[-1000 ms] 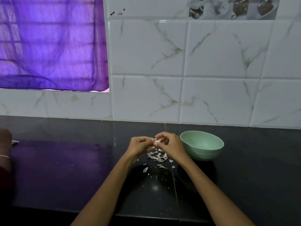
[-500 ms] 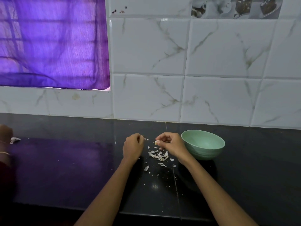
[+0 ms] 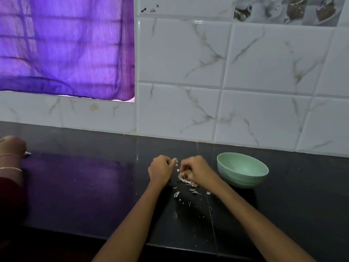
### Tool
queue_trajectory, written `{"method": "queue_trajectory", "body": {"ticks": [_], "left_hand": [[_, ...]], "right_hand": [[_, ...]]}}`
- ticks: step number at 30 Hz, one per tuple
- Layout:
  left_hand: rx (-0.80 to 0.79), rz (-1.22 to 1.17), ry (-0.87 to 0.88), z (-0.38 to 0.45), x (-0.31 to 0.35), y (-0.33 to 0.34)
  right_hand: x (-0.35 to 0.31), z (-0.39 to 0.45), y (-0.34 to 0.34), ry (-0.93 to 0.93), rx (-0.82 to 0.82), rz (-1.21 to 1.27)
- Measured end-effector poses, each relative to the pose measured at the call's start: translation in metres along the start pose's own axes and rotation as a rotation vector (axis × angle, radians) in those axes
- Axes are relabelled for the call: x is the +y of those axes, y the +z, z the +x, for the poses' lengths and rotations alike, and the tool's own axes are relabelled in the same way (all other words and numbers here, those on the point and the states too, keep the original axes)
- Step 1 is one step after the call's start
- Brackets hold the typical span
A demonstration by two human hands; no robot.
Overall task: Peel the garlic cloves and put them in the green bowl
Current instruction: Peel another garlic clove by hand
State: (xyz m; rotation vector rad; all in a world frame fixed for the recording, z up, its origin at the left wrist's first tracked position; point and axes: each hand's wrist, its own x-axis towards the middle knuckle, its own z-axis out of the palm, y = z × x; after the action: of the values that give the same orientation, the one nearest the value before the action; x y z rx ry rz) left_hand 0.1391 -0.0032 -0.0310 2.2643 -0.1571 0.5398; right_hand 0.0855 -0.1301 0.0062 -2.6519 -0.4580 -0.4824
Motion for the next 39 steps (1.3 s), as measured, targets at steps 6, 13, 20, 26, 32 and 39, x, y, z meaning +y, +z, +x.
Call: {"method": "queue_trajectory", "body": {"ticks": [6, 13, 20, 26, 32, 39], "left_hand": [[0.060, -0.176, -0.086, 0.000, 0.004, 0.005], [0.059, -0.229, -0.087, 0.003, 0.001, 0.008], [-0.023, -0.542, 0.023, 0.010, -0.003, 0.013], [-0.303, -1.069, -0.114, 0.010, 0.007, 0.005], [-0.376, -1.096, -0.015, 0.007, 0.009, 0.011], [-0.376, -1.072, -0.043, 0.009, 0.006, 0.015]], "right_hand": [[-0.012, 0.003, -0.005, -0.032, 0.032, -0.124], [-0.019, 0.011, -0.017, 0.015, 0.011, -0.079], [-0.009, -0.001, 0.014, 0.020, -0.119, 0.015], [0.007, 0.018, -0.006, 0.410, 0.166, 1.018], [0.027, 0.011, 0.005, 0.506, 0.186, 1.368], [0.026, 0.009, 0.009, 0.418, 0.224, 0.981]]}}
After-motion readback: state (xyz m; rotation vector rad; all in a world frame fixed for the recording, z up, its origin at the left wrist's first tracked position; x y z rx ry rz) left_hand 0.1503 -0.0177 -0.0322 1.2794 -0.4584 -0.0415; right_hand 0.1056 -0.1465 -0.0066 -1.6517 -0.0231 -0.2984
